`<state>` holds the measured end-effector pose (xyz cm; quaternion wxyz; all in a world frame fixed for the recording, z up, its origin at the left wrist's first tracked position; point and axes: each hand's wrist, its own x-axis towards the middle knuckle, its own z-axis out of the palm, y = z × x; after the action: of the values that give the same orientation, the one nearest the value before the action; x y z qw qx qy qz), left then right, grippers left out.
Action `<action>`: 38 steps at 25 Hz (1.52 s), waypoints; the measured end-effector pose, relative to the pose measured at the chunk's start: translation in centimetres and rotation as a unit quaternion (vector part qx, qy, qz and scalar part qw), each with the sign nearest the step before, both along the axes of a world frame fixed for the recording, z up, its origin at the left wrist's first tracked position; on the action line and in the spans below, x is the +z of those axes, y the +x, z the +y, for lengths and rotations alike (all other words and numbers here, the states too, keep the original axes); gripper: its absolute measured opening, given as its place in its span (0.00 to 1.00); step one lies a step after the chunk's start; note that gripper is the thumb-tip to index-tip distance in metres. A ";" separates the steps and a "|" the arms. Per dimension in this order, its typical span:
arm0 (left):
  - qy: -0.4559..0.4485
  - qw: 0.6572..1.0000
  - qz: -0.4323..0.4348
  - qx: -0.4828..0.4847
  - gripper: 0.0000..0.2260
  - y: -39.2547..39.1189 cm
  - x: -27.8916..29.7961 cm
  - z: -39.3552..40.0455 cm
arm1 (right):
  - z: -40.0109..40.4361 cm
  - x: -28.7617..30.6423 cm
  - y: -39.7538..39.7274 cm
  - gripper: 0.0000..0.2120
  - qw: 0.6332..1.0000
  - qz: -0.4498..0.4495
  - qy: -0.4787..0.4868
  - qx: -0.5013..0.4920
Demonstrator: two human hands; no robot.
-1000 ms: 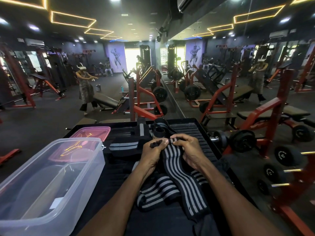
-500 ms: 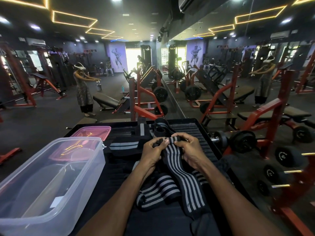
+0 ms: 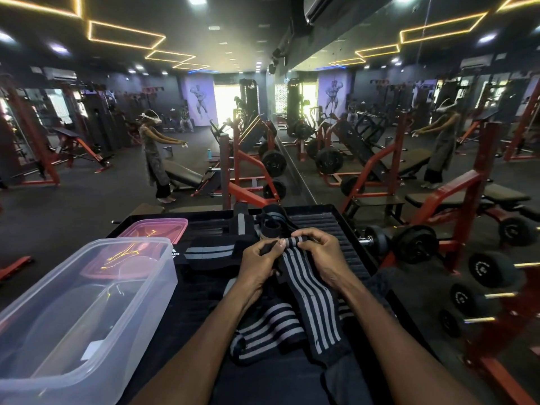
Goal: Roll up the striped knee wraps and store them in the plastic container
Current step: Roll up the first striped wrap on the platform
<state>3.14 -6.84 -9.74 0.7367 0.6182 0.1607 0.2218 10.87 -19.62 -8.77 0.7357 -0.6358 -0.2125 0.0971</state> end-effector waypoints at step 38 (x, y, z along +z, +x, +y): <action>-0.061 0.998 0.012 -0.009 0.08 -0.1 0.5 -0.1 | -0.3 -0.1 -0.4 0.08 0.997 -0.004 -0.069 0.018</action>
<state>3.06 -6.98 -9.28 0.7728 0.5764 0.1772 0.1980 10.45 -19.94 -8.84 0.6872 -0.6815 -0.2199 0.1223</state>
